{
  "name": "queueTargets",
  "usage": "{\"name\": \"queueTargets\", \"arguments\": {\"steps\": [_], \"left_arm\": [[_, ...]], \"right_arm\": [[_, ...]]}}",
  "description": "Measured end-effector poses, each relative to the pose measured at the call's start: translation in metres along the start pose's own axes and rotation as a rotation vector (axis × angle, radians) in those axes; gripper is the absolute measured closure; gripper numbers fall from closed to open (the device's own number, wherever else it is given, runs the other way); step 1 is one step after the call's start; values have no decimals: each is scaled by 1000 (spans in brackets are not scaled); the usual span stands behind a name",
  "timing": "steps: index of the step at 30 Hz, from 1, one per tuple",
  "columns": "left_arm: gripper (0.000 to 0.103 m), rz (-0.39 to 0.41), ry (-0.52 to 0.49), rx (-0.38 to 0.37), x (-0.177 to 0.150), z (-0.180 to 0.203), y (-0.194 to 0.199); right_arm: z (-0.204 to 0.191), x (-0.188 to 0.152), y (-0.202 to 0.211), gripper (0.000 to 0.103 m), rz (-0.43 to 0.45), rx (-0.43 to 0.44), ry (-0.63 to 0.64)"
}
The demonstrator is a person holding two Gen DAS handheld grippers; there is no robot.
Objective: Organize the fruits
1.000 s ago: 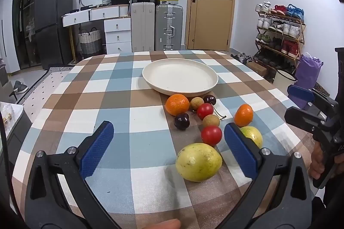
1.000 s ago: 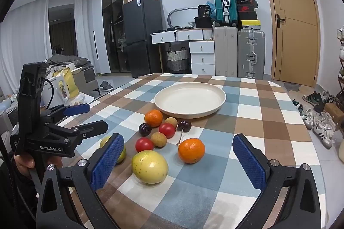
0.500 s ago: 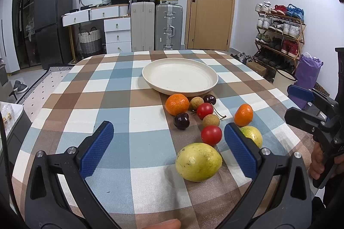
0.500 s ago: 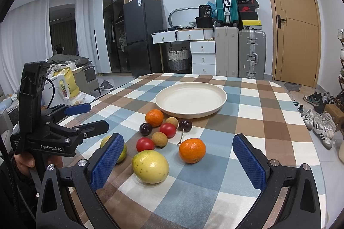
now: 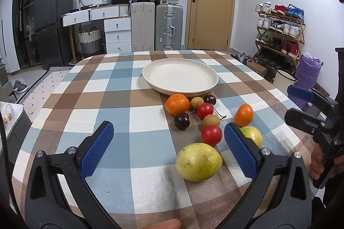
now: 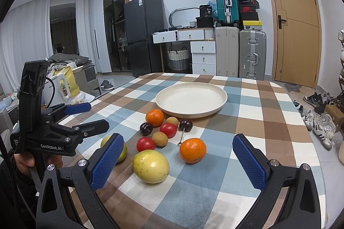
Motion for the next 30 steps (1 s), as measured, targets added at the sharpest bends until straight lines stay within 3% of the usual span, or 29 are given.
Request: {"name": "queueTargets", "arguments": {"steps": [30], "left_arm": [[0, -1, 2, 0, 0, 0, 0]], "right_arm": [[7, 0, -1, 0, -6, -24, -16]]}}
Point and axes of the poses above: each gripper's, at about its wrist camera, not at the fingertips, and y roughly against the way its jaws point, z to its right, x to its top, the point moved 8 cm from there along -y, roughly the way its jaws point, and after that the axes turned 7 degrees about -y, right-handed, at the moved point
